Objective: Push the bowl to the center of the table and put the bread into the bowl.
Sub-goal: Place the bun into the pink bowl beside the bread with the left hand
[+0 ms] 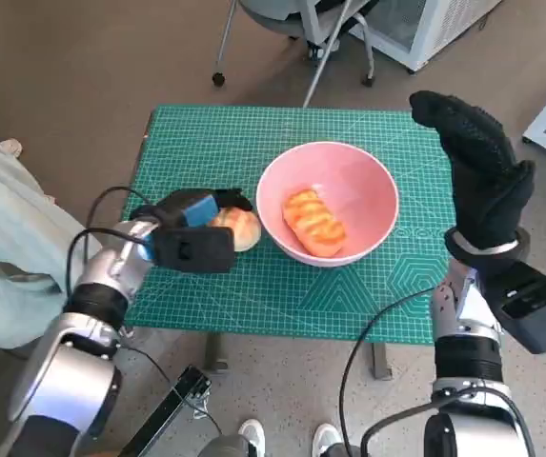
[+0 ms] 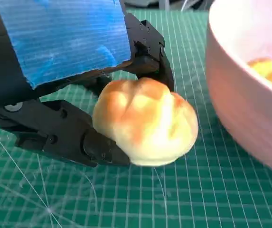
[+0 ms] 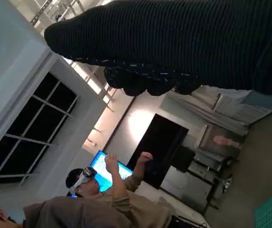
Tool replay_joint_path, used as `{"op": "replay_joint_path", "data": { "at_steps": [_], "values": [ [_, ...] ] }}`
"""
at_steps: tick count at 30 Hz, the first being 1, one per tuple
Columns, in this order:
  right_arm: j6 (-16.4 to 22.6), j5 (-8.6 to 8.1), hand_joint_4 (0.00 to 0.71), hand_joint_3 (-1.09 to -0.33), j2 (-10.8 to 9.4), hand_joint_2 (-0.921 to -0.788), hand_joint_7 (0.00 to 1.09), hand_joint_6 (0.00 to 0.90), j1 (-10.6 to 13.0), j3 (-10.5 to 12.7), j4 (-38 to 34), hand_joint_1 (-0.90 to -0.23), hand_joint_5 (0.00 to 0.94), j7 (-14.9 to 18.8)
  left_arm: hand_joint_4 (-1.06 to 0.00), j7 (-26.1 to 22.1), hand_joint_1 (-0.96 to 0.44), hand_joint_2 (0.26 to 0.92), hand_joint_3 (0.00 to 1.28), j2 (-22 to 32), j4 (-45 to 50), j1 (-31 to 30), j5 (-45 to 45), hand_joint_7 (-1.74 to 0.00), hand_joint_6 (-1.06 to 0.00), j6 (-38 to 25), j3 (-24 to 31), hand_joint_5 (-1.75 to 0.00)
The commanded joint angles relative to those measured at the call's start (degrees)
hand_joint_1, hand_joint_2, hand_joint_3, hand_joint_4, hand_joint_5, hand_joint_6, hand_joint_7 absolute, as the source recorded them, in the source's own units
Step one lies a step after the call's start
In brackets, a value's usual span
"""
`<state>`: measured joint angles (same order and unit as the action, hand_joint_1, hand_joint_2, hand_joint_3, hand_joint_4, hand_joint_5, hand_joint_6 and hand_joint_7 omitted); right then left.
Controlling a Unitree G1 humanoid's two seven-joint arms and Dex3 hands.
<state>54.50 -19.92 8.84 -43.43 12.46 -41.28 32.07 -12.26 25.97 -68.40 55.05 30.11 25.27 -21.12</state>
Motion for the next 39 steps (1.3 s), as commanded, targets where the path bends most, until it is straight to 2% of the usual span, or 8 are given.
{"op": "replay_joint_path", "data": {
  "at_steps": [1,16,24,30,32,33,35,39],
  "values": [
    [0.0,0.65,0.363,-0.68,0.2,-0.921,0.76,0.024,0.7,0.0,-0.3,-0.581,0.0,-0.6,-0.67,1.9,0.0,0.92,0.09,4.0,3.3,4.5,-2.8,-1.24,-0.58,1.8,3.9,-1.15],
    [-0.3,0.26,0.363,-0.682,0.0,-0.921,0.76,0.023,0.2,-0.2,-0.8,-0.579,0.0,-0.6,-0.78,7.1,0.0,0.915,0.03,2.0,19.3,7.5,-9.5,-1.14,-0.65,0.8,12.0,-1.07],
    [-1.1,-0.41,0.363,-0.679,-0.5,-0.921,0.76,0.024,0.0,-0.5,-0.5,-0.584,0.0,-0.2,-0.79,2.8,0.0,0.912,0.02,-3.0,20.7,9.6,-10.0,-1.09,-0.68,3.9,9.3,-1.08],
    [-1.2,-0.37,0.364,-0.68,-0.8,-0.921,0.76,0.024,-0.5,-0.5,-1.2,-0.578,0.0,0.0,-0.72,-2.3,0.0,0.92,0.05,-6.8,16.8,10.6,-10.4,-1.14,-0.64,3.8,7.1,-1.14],
    [-1.2,-0.33,0.363,-0.681,-0.8,-0.921,0.76,0.024,-0.6,-0.5,-1.4,-0.574,0.0,0.0,-0.61,-7.1,0.0,0.92,0.16,-8.0,15.5,10.5,-11.7,-1.29,-0.49,2.3,6.6,-1.25],
    [-1.2,-0.32,0.364,-0.681,-0.8,-0.921,0.76,0.024,-0.7,-0.5,-1.5,-0.573,0.0,0.0,-0.51,-9.3,-0.03,0.901,0.17,-8.4,15.0,10.5,-12.1,-1.18,-0.39,1.5,6.4,-1.12],
    [-1.3,-0.26,0.363,-0.682,-0.8,-0.921,0.76,0.024,-0.7,-0.5,-1.5,-0.569,0.0,0.0,-0.27,-14.0,-0.09,0.858,0.15,-9.0,14.2,10.8,-11.7,-0.75,-0.18,0.0,5.0,-0.56],
    [-1.0,0.11,0.363,-0.684,-0.5,-0.921,0.76,0.024,-0.9,-0.5,-1.7,-0.564,0.0,-0.3,-0.07,-17.7,-0.14,0.813,0.1,-9.4,13.6,12.0,-8.3,-0.51,-0.04,-2.2,1.7,-0.15]
  ]
}}
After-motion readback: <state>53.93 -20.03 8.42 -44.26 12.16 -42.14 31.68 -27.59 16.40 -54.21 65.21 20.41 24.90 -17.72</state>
